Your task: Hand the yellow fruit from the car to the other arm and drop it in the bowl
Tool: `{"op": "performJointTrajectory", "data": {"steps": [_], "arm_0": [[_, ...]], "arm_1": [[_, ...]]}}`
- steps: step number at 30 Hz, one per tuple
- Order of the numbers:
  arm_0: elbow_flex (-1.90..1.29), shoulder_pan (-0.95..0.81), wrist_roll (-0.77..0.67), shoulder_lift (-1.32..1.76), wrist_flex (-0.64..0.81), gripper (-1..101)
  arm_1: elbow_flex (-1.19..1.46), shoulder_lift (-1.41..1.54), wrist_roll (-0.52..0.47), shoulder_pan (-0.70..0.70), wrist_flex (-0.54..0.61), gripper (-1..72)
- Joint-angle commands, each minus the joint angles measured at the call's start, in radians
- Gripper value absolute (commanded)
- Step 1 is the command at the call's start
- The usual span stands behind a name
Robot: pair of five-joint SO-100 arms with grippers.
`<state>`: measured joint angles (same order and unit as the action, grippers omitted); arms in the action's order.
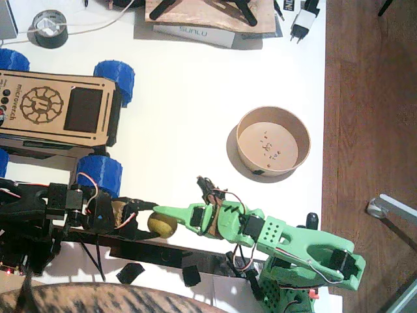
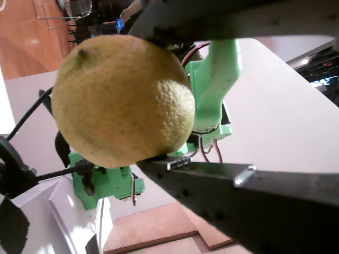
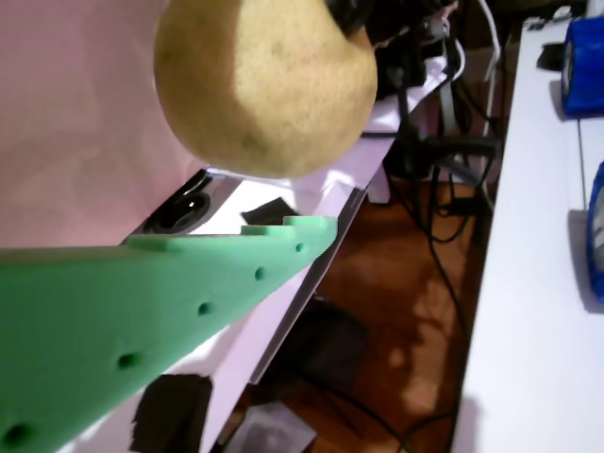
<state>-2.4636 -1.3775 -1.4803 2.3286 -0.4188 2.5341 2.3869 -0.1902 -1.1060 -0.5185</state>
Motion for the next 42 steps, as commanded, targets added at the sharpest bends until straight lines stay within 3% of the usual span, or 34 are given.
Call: {"op": "performJointTrajectory", "data": {"steps": [1, 11, 29, 42], "arm_0": [[0.021, 0.000, -0.009, 0.046, 0.003, 0], [0.021, 0.000, -0.009, 0.026, 0.020, 0], [0.021, 0.000, -0.009, -0.002, 0.037, 0], [0.021, -0.002, -0.009, -0.023, 0.063, 0]], "arm_1": [[-0.052, -0.009, -0.031, 0.011, 0.040, 34.1], [-0.034, 0.060, -0.023, -0.040, 0.067, 35.2], [-0.023, 0.080, 0.184, -0.129, -0.006, 41.1], [0.003, 0.104, 0.224, -0.153, -0.061, 40.7]]}}
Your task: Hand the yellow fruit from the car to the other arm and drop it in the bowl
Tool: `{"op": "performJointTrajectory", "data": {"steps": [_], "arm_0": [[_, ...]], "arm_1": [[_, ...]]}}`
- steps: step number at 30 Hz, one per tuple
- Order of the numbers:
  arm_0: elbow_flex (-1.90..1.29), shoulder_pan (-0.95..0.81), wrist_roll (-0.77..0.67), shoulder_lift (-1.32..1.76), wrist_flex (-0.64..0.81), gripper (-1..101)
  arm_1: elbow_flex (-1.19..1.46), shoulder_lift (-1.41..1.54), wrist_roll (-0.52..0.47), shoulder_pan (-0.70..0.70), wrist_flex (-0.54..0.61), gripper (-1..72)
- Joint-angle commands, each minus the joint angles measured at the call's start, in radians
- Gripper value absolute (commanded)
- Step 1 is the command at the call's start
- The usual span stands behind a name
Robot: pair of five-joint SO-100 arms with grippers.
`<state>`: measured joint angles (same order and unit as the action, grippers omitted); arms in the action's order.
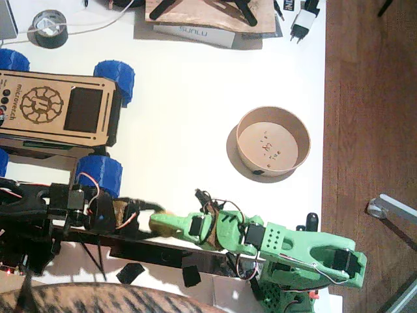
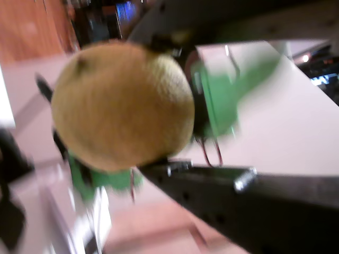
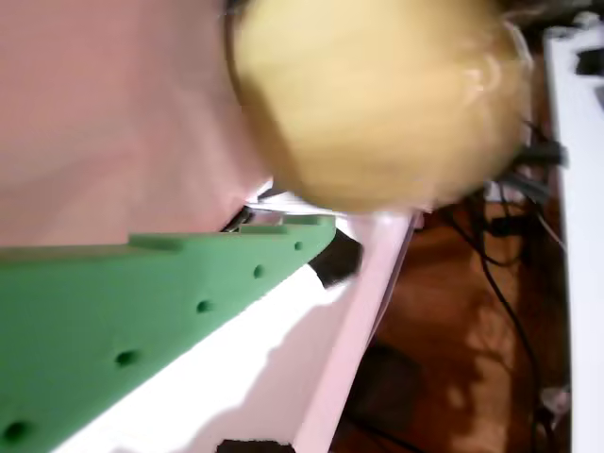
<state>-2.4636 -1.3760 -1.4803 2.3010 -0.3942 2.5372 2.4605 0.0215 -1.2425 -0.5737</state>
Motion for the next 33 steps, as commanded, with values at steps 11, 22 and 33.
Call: {"op": "performJointTrajectory", "data": {"steps": [11, 22, 33], "arm_0": [[0.021, -0.003, -0.009, 0.000, 0.040, 0], [0.021, -0.003, -0.009, -0.026, 0.058, 0], [0.021, -0.003, -0.009, -0.037, 0.074, 0]], "arm_1": [[-0.003, 0.117, -0.012, -0.017, -0.103, 40.4], [-0.009, 0.021, -0.080, 0.067, -0.015, 39.7], [-0.075, -0.112, -0.146, 0.104, 0.086, 36.9]]}}
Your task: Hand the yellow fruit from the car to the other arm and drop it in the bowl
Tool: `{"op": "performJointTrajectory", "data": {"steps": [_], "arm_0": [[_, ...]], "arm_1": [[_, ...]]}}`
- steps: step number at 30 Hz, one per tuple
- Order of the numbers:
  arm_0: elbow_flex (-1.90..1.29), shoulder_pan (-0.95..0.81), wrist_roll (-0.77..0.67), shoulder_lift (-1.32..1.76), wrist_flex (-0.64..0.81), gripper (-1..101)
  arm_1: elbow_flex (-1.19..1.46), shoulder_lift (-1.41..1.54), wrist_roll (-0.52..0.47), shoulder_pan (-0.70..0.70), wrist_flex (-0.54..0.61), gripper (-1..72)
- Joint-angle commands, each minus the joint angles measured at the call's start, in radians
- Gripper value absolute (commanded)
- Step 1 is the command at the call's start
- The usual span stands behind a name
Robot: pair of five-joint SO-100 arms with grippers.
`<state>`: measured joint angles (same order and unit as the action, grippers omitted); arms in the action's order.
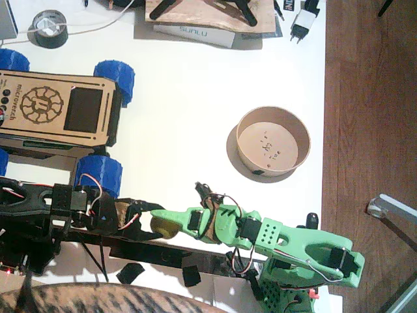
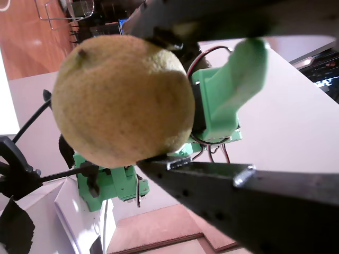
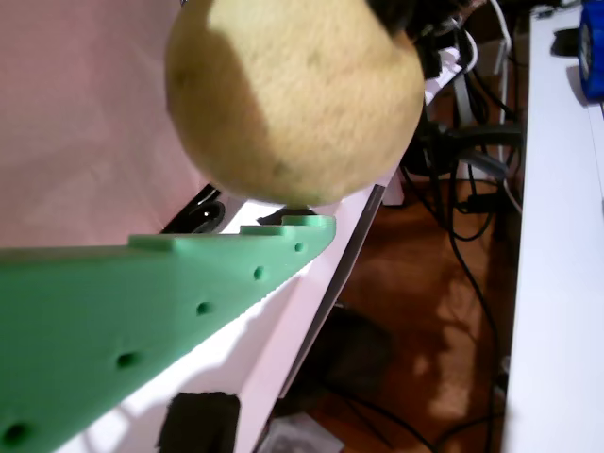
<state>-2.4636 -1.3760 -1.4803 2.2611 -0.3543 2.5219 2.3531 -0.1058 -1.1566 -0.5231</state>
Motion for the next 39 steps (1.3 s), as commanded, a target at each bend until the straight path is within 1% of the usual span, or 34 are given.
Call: {"op": "performJointTrajectory", "data": {"steps": [1, 7, 9, 10, 11, 12, 14, 15, 28, 30, 31, 34, 36, 38, 39], "arm_0": [[0.021, -0.003, -0.009, 0.003, 0.034, 0], [0.021, -0.003, -0.009, 0.009, 0.034, 0], [0.021, -0.003, -0.009, 0.009, 0.034, 0], [0.021, -0.003, -0.009, 0.009, 0.034, 0], [0.021, -0.003, -0.009, 0.009, 0.034, 0], [0.021, -0.003, -0.009, 0.009, 0.034, 0], [0.021, -0.003, -0.009, 0.009, 0.034, 0], [0.021, -0.003, -0.009, 0.009, 0.034, 0], [0.021, -0.003, -0.009, 0.009, 0.026, 0], [0.021, -0.002, -0.009, 0.009, 0.021, 7], [0.021, -0.002, -0.009, 0.009, 0.021, 12], [0.023, -0.002, -0.009, 0.009, 0.028, 31], [0.023, -0.002, -0.009, 0.009, 0.032, 49], [0.023, -0.002, -0.008, 0.011, 0.034, 59], [0.023, -0.002, -0.005, 0.011, 0.037, 62]], "arm_1": [[-0.064, -0.014, -0.020, 0.020, 0.043, 36.7], [-0.075, -0.054, -0.015, 0.021, 0.080, 35.7], [-0.074, -0.057, -0.031, 0.021, 0.086, 33.4], [-0.074, -0.058, -0.046, 0.020, 0.086, 30.9], [-0.075, -0.058, -0.074, 0.017, 0.086, 26.4], [-0.077, -0.063, -0.117, 0.012, 0.087, 19.7], [-0.081, -0.069, -0.202, 0.002, 0.091, 3.7], [-0.081, -0.069, -0.224, 0.000, 0.091, 0.5], [-0.077, -0.052, -0.193, -0.006, 0.095, -0.1], [-0.077, -0.054, -0.193, -0.006, 0.101, -0.1], [-0.075, -0.054, -0.192, -0.006, 0.103, -0.1], [-0.072, -0.051, -0.190, -0.005, 0.103, -0.1], [-0.067, -0.044, -0.190, -0.002, 0.103, -0.1], [-0.063, -0.038, -0.192, 0.002, 0.103, -0.1], [-0.060, -0.035, -0.193, 0.003, 0.103, -0.1]]}}
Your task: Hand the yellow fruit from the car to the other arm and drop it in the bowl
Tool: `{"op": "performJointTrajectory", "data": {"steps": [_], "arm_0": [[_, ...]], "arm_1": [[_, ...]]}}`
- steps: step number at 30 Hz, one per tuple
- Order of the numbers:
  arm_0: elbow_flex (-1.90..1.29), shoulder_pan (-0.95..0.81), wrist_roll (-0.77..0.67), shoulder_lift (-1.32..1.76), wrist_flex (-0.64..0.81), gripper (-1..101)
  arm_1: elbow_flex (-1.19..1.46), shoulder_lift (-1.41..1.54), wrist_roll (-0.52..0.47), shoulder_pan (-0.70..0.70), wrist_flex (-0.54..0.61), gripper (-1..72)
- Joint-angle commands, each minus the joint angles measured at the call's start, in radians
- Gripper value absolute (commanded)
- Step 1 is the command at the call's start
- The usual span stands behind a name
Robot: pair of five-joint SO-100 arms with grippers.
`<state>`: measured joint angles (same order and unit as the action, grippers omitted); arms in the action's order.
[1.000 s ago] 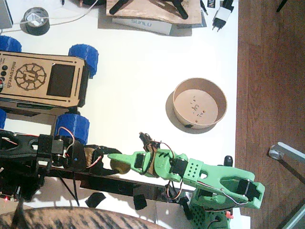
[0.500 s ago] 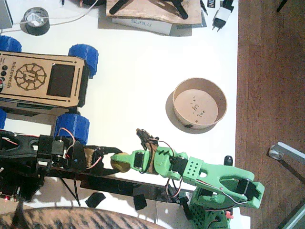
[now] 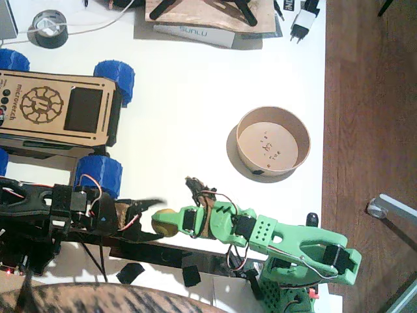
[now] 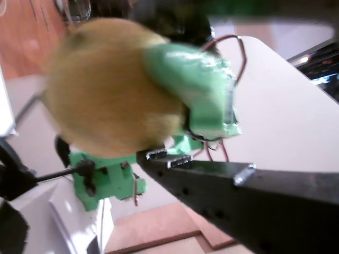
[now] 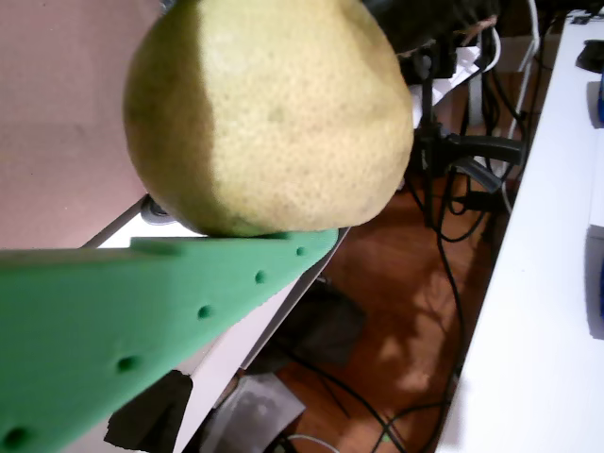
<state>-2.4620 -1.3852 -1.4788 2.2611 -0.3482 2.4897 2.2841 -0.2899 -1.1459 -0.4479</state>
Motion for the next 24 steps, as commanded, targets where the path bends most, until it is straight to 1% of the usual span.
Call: {"op": "performJointTrajectory", "data": {"steps": [1, 4, 8, 11, 14, 16, 18, 22, 24], "arm_0": [[0.021, 0.008, -0.002, 0.011, 0.034, 63], [0.021, 0.008, 0.002, 0.034, 0.014, 65], [0.023, 0.014, 0.003, 0.109, -0.109, 65], [0.023, 0.066, 0.003, 0.210, -0.256, 63], [0.023, 0.121, 0.005, 0.364, -0.465, 60], [0.023, 0.166, 0.005, 0.479, -0.609, 59], [0.025, 0.229, 0.005, 0.541, -0.716, 56], [0.035, 0.405, 0.015, 0.495, -0.819, 51], [0.035, 0.483, 0.072, 0.469, -0.845, 50]], "arm_1": [[-0.025, 0.037, -0.011, -0.006, 0.028, -0.1], [-0.018, 0.044, -0.015, -0.002, 0.028, -0.1], [-0.014, 0.048, -0.017, -0.002, 0.028, -0.1], [-0.014, 0.049, -0.018, 0.000, 0.026, -0.1], [-0.014, 0.049, -0.020, 0.003, 0.026, -0.1], [-0.012, 0.048, -0.020, 0.009, 0.028, -0.1], [-0.012, 0.046, -0.021, 0.020, 0.029, -0.1], [-0.023, 0.072, 0.002, 0.104, 0.038, -0.1], [-0.028, 0.100, 0.020, 0.163, 0.038, -0.1]]}}
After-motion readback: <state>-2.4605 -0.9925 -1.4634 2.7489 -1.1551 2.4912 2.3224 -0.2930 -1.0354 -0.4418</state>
